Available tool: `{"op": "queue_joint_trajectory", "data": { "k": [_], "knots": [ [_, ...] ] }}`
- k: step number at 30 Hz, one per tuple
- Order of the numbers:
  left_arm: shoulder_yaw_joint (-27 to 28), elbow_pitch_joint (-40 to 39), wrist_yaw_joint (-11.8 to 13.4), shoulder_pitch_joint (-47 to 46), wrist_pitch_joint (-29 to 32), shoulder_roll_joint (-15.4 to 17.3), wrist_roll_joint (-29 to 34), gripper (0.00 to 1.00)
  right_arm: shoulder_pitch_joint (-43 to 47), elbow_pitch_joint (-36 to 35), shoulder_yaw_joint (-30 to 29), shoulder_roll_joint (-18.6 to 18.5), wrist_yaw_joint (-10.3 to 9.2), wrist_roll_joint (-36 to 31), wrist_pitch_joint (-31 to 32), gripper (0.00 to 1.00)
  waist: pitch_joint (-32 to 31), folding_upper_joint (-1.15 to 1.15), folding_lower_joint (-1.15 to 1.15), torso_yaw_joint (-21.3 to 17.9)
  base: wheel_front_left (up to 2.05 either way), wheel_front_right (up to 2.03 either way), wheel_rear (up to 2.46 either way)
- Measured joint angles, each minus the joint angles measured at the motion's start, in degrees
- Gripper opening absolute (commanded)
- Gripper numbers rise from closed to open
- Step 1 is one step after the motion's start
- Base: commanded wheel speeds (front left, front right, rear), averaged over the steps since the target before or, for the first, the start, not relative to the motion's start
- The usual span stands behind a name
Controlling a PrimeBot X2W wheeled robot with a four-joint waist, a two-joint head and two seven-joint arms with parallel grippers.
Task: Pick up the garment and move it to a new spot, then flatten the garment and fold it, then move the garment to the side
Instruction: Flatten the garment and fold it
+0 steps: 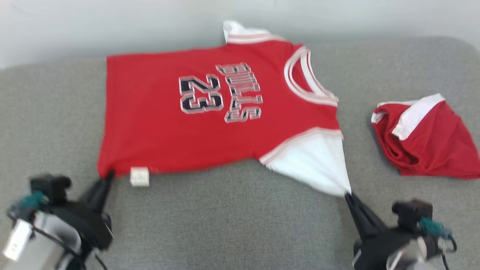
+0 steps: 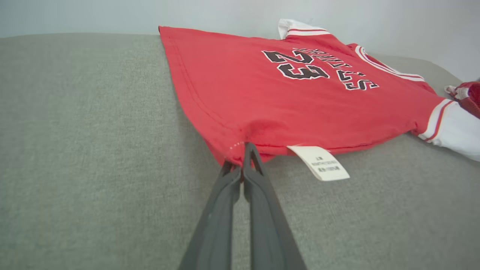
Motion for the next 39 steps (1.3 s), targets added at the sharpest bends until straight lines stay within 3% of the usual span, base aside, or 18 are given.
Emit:
{"op": "queue_joint_trajectory", "data": {
  "k": [9,18,29,39],
  "knots": [
    [-2.57,0.12,0.18,8.23,-0.54,-1.16,2.12,0.00,12.17,-2.70,-0.67,-0.66,-0.54,2.59,2.72,0.00,-7.52,0.00,0.00,0.57,0.00,0.00,0.00],
    [-5.16,-2.15,2.18,14.80,0.00,-0.96,2.71,0.00,20.85,-7.81,-1.07,-2.07,-1.87,4.74,7.02,0.00,-13.26,-0.01,0.00,1.68,0.00,0.00,0.00],
    [-6.13,-4.44,5.19,17.97,1.10,0.31,3.22,0.00,25.17,-12.06,-0.53,-2.46,-3.61,6.98,13.49,0.00,-14.27,-0.01,0.01,3.09,0.00,0.00,0.00],
    [-6.90,-3.55,5.65,18.02,2.58,-0.86,3.20,0.00,25.06,-12.63,0.21,-3.04,-5.61,7.38,17.93,0.00,-13.56,0.00,0.02,2.55,0.00,0.00,0.00]
  ]
}}
